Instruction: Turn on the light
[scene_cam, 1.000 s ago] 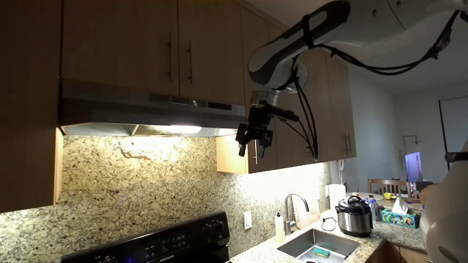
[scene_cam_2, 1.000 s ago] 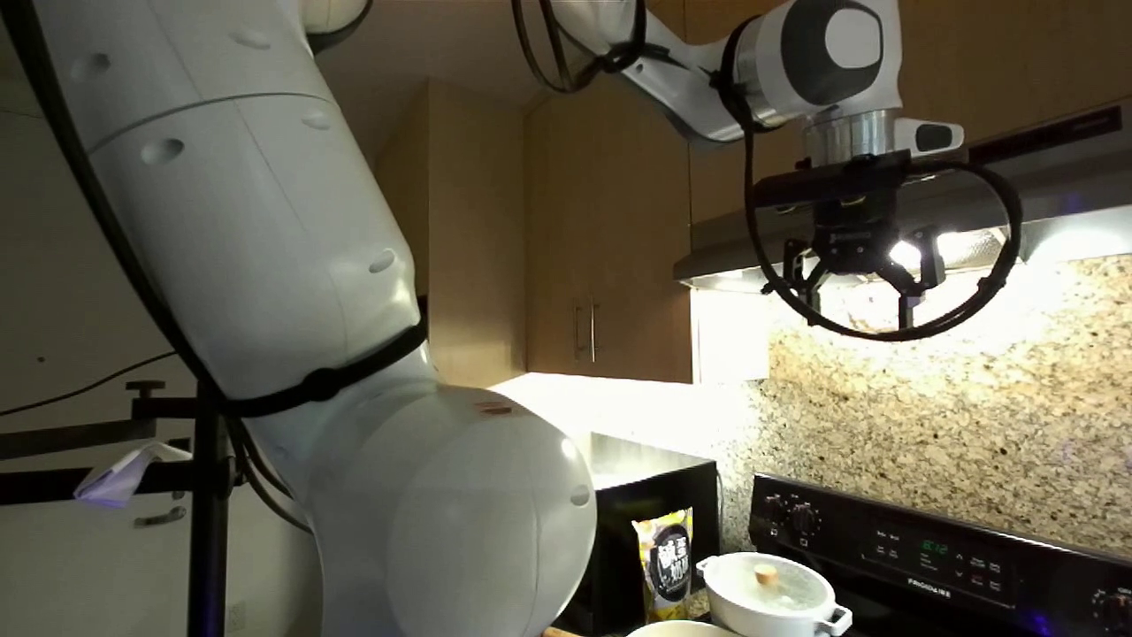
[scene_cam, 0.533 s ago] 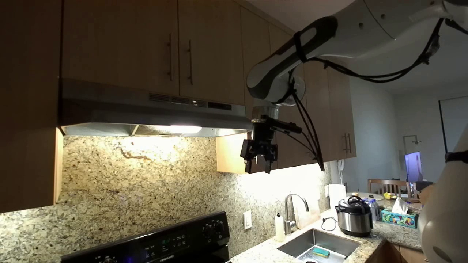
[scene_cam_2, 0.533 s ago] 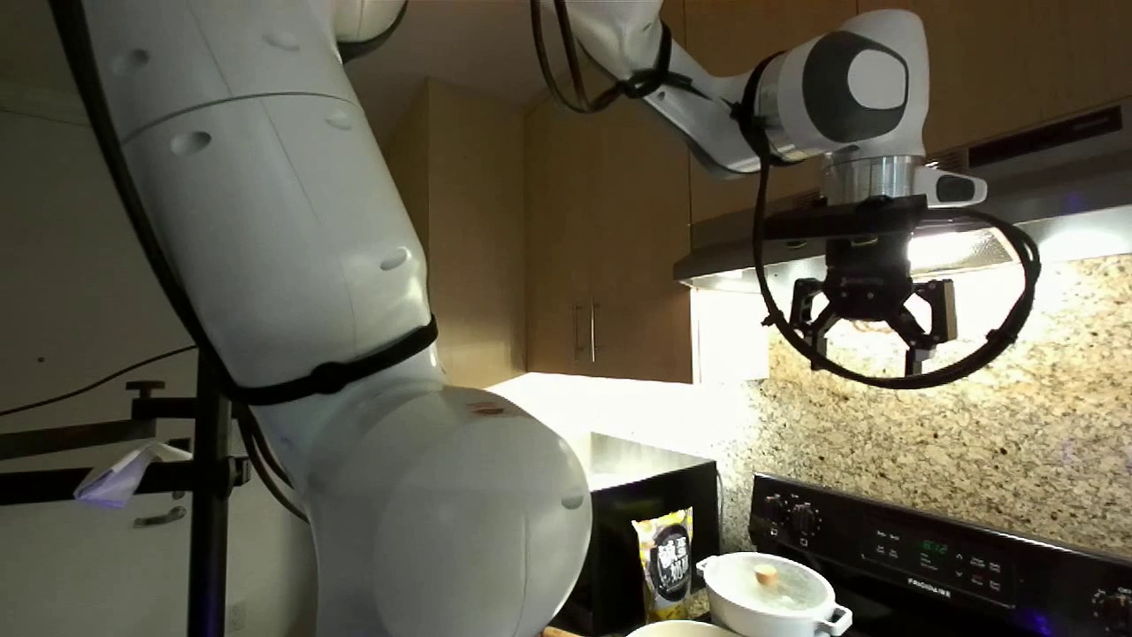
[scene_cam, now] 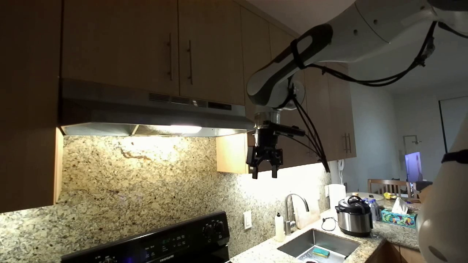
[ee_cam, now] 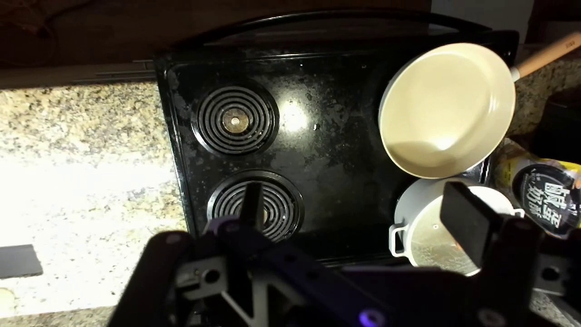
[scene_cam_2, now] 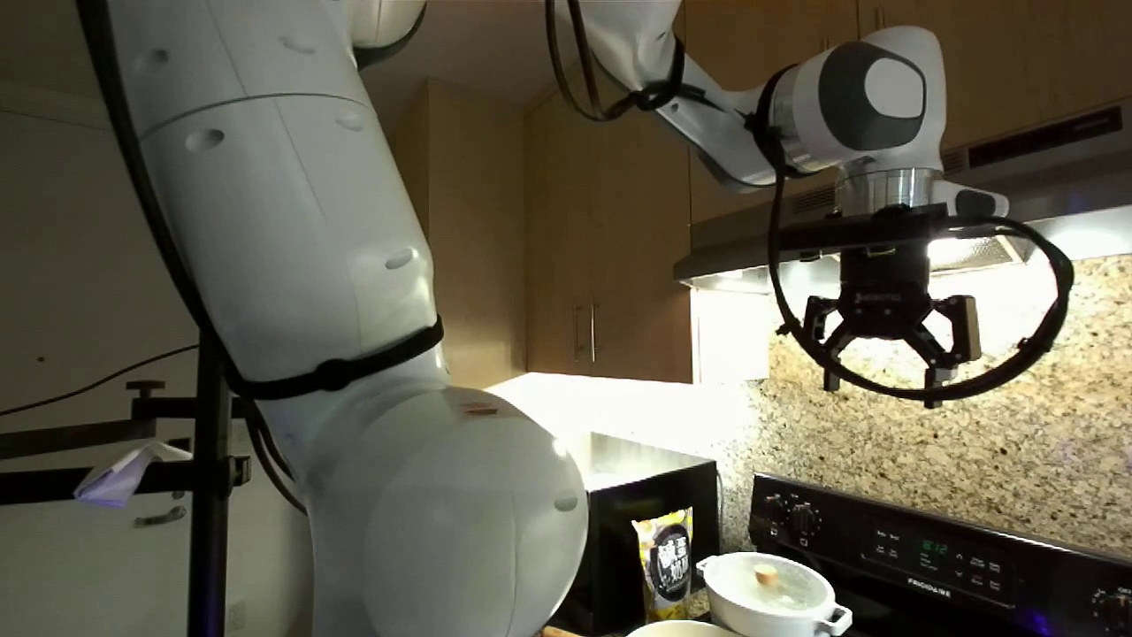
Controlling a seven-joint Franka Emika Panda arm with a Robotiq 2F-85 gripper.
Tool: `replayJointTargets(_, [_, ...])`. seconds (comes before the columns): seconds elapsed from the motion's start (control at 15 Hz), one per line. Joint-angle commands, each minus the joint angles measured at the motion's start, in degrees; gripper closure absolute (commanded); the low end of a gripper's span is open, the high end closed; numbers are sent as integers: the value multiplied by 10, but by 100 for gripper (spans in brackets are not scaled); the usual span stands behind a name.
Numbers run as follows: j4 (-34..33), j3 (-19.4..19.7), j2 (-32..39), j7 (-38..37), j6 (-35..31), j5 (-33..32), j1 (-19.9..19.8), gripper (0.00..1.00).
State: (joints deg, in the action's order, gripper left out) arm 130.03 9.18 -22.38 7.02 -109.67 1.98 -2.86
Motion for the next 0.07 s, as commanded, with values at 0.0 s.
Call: replayJointTargets(0.0, [-2,-7,1,2,2,3,-8,0])
